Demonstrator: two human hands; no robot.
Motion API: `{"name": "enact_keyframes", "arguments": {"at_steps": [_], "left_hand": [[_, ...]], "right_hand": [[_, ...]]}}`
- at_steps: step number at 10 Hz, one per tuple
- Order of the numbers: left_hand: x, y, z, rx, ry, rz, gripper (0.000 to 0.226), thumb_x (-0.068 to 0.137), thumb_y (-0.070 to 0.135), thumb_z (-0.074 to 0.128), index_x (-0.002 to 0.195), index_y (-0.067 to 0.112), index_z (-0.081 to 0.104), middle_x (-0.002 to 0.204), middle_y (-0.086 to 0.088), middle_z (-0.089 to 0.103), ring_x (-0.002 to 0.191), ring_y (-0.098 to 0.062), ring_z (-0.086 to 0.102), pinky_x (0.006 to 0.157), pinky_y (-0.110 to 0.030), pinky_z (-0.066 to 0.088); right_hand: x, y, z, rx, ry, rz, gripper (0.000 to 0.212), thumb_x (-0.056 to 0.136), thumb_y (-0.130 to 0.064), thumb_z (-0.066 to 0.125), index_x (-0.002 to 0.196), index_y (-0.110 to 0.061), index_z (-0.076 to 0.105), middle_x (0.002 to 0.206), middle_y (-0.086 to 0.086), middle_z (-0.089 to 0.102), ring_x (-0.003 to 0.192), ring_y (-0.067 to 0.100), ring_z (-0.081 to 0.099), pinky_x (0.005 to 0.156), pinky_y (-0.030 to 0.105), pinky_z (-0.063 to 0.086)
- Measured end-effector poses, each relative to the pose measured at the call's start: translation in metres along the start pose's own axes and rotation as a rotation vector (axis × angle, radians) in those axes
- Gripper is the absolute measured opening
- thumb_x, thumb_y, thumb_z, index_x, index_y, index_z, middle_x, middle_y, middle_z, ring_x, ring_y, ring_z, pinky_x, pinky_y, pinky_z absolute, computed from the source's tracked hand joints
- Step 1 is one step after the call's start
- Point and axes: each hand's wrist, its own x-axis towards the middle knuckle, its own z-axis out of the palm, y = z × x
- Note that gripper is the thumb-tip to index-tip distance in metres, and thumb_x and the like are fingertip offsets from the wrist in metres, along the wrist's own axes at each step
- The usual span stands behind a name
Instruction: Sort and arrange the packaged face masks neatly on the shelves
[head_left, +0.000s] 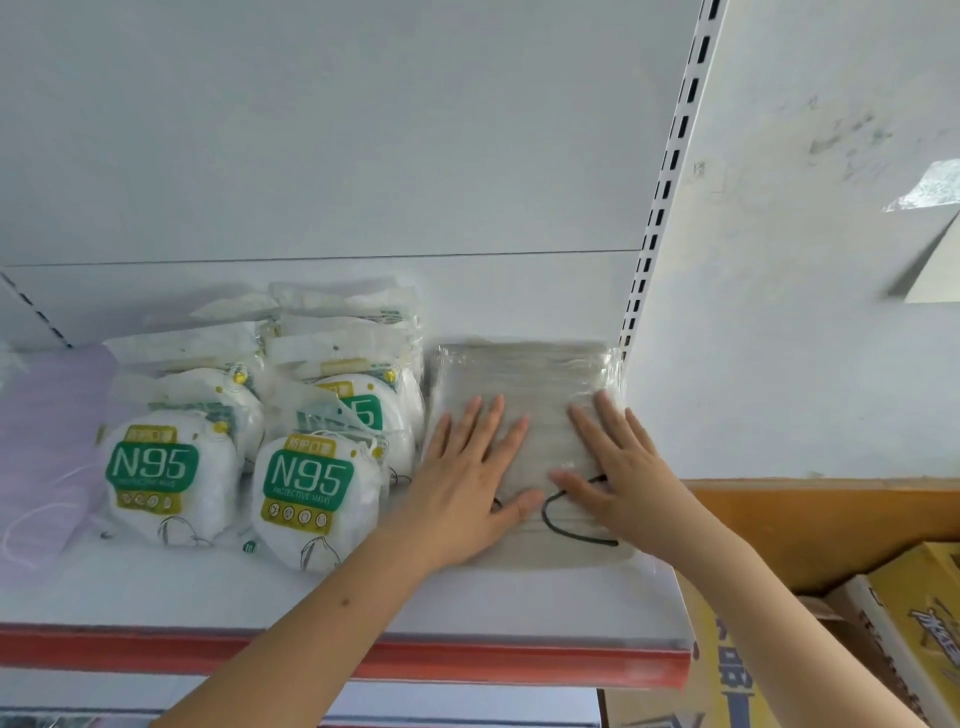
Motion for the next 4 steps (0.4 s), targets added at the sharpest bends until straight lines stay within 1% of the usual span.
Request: {"name": "enact_keyframes", "arguments": {"at_steps": [1,2,3,4], "left_hand": [[-0.001,0.0,-0.001,0.002,0.038,-0.004,0.08,0.098,0.073,0.011,0.16,0.03,-0.016,0.166,0.001,-0.029,0.153,-0.02,-0.027,0.125,-0.048,-0.013],[-0.003,0.006,-0.001,-0.02,-0.043,-0.009,0.079,0.099,0.071,0.015,0.16,0.03,-0.014,0.167,0.001,-0.025,0.154,-0.019,-0.025,0.126,-0.05,-0.008],[-0.01,0.003,-0.008,-0.188,0.007,0.032,0.078,0.1,0.067,0.022,0.162,0.028,-0.004,0.169,0.001,-0.017,0.155,-0.014,-0.019,0.127,-0.043,-0.005],[-0.026,0.001,-0.021,-0.378,0.196,0.076,0.07,0.104,0.054,0.036,0.163,0.023,0.013,0.171,0.004,-0.001,0.156,-0.007,-0.003,0.125,-0.021,-0.002]], "right_hand": [[-0.001,-0.001,0.004,-0.191,0.114,-0.042,0.084,0.087,-0.081,0.009,0.154,-0.036,-0.014,0.16,-0.005,-0.029,0.149,0.022,-0.028,0.125,0.046,-0.002],[0.0,-0.001,0.004,-0.184,0.007,-0.082,0.092,0.078,-0.084,-0.002,0.157,-0.036,-0.009,0.164,-0.007,-0.021,0.151,0.019,-0.023,0.125,0.044,-0.003],[0.005,-0.013,-0.009,-0.058,0.08,-0.033,0.093,0.079,-0.08,-0.001,0.158,-0.034,0.012,0.167,-0.006,-0.002,0.154,0.019,-0.008,0.124,0.041,-0.001],[0.004,-0.029,-0.03,0.143,0.279,-0.026,0.085,0.084,-0.072,0.022,0.156,-0.026,0.027,0.166,-0.001,0.016,0.153,0.02,0.009,0.124,0.042,0.012]]}}
